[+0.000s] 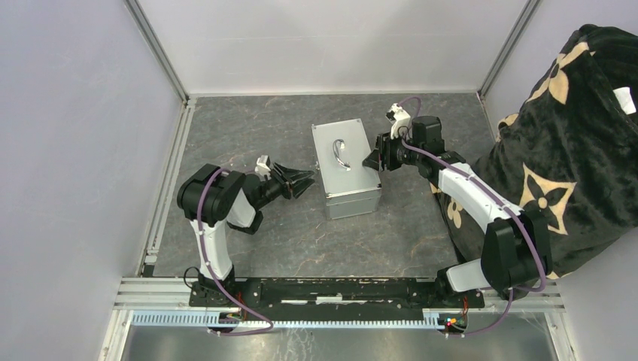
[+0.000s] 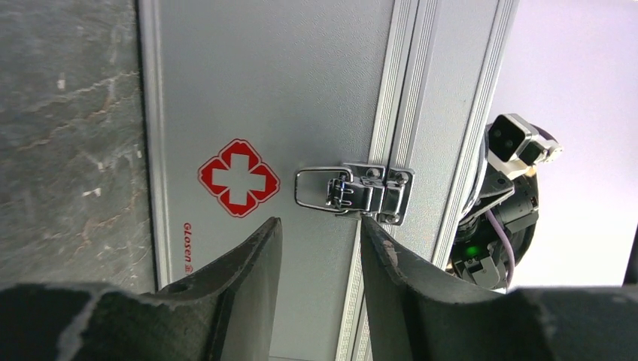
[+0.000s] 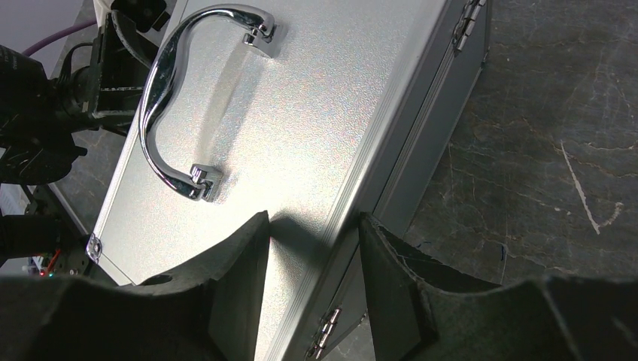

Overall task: Organize the medicine kit
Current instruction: Close the medicine box at the center of the board.

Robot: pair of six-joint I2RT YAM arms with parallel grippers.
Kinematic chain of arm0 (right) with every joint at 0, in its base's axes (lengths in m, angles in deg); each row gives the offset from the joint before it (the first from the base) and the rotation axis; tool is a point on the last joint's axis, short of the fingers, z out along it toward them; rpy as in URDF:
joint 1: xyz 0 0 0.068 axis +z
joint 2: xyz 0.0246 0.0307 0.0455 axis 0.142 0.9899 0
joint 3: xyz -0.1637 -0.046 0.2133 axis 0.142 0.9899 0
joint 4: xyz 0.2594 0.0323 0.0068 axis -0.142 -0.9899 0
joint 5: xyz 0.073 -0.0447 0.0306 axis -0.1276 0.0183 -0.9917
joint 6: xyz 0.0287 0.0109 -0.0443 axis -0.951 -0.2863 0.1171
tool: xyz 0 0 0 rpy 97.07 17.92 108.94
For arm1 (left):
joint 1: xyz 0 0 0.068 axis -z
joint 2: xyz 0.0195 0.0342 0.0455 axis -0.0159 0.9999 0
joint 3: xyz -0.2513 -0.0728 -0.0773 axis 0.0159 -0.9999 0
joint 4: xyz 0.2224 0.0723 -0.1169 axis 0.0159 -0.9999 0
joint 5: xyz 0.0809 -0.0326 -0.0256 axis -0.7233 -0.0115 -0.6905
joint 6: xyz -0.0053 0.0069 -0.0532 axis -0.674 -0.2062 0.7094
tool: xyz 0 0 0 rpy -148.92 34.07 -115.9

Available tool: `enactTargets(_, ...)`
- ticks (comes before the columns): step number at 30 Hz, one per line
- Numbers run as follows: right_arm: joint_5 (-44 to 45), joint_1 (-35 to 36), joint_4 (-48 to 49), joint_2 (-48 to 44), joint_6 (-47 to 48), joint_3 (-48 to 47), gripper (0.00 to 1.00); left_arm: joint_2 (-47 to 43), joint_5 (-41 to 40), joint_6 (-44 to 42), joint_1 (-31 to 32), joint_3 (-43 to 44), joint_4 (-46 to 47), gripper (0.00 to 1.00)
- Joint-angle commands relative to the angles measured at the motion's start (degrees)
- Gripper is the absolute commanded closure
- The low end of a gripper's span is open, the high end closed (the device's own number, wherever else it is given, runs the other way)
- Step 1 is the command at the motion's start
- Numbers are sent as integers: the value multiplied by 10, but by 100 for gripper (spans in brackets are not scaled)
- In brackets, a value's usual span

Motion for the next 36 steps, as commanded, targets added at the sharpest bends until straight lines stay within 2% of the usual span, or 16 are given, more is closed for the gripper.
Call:
enactTargets(1,6,10,-11,13,10,-13,47,-26,11,-2,-27,-16,137,50)
enactTargets(7,8,11,-13,16,10,-17,48,-14,19,-7,-54,-33,137,48)
enactTargets(12,11,13,-14,16,11,-18,52,14,24,-16,-52,-41,136,52)
enactTargets(16,8,17,-13,22,10,-20,58,17,22,-20,-37,-39,136,59)
enactTargets(24,18,25,-4,19,-5,-13,64,53,1,-13,17,-16,137,63)
enactTargets(36,25,51,-8,-13,-21,34,71,63,1,-8,23,-3,137,64)
